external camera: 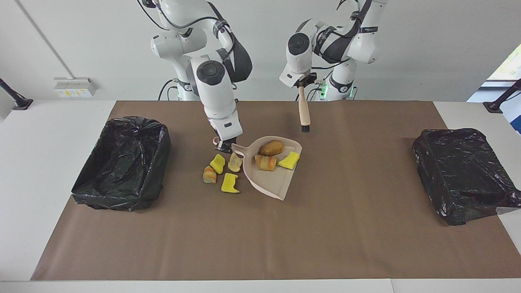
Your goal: Sweep and dump trash in bin
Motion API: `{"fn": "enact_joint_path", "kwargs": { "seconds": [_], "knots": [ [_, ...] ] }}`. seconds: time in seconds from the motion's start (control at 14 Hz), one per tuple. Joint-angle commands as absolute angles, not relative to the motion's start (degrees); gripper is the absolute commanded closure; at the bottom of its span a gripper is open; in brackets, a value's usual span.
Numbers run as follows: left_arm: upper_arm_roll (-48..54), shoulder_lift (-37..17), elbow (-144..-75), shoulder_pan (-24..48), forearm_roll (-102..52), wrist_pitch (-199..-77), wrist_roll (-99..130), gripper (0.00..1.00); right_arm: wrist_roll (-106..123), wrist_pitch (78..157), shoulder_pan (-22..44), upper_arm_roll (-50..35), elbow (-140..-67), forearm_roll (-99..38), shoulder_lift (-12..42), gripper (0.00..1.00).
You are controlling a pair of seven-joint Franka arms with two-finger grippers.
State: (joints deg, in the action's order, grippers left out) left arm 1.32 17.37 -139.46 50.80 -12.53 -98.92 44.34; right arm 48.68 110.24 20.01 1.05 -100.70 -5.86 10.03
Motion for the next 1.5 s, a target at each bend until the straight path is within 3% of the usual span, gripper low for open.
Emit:
{"fn": "enact_joint_path", "kwargs": {
  "seconds": [0.0, 0.29, 0.71, 0.93, 1.07, 1.29, 1.43],
  "knots": [
    [0.6, 16.8, -141.2, 52.6, -16.2, -104.7, 45.6, 1.0, 55.8, 105.9, 12.4, 0.4, -98.0, -8.6, 8.4, 1.0],
    [0.6, 12.3, -141.2, 53.1, -18.5, -110.0, 42.4, 1.0, 67.7, 96.7, 1.9, 1.1, -95.2, -12.9, 6.9, 1.0],
    [0.4, 12.6, -142.5, 52.1, -19.8, -109.7, 40.0, 1.0, 85.5, 87.6, -15.6, 2.5, -93.8, -10.0, 5.9, 1.0],
    [0.4, 12.0, -143.1, 51.7, -21.7, -110.4, 38.6, 0.97, 90.7, 88.1, -21.6, 4.0, -93.8, -3.4, 5.4, 1.0],
    [0.4, 11.5, -144.1, 51.7, -21.7, -112.1, 37.8, 0.95, 93.6, 93.6, -22.7, 5.1, -94.0, 5.1, 5.2, 1.0],
    [0.3, 10.7, -144.0, 49.0, -21.7, -111.7, 30.6, 0.8, 97.1, 101.1, -23.1, 5.4, -95.5, 13.8, 5.0, 1.0],
    [0.3, 10.1, -143.3, 48.0, -21.7, -111.4, 29.3, 0.51, 99.0, 107.0, -22.5, 5.3, -99.2, 21.1, 4.4, 1.0]
  ]
}}
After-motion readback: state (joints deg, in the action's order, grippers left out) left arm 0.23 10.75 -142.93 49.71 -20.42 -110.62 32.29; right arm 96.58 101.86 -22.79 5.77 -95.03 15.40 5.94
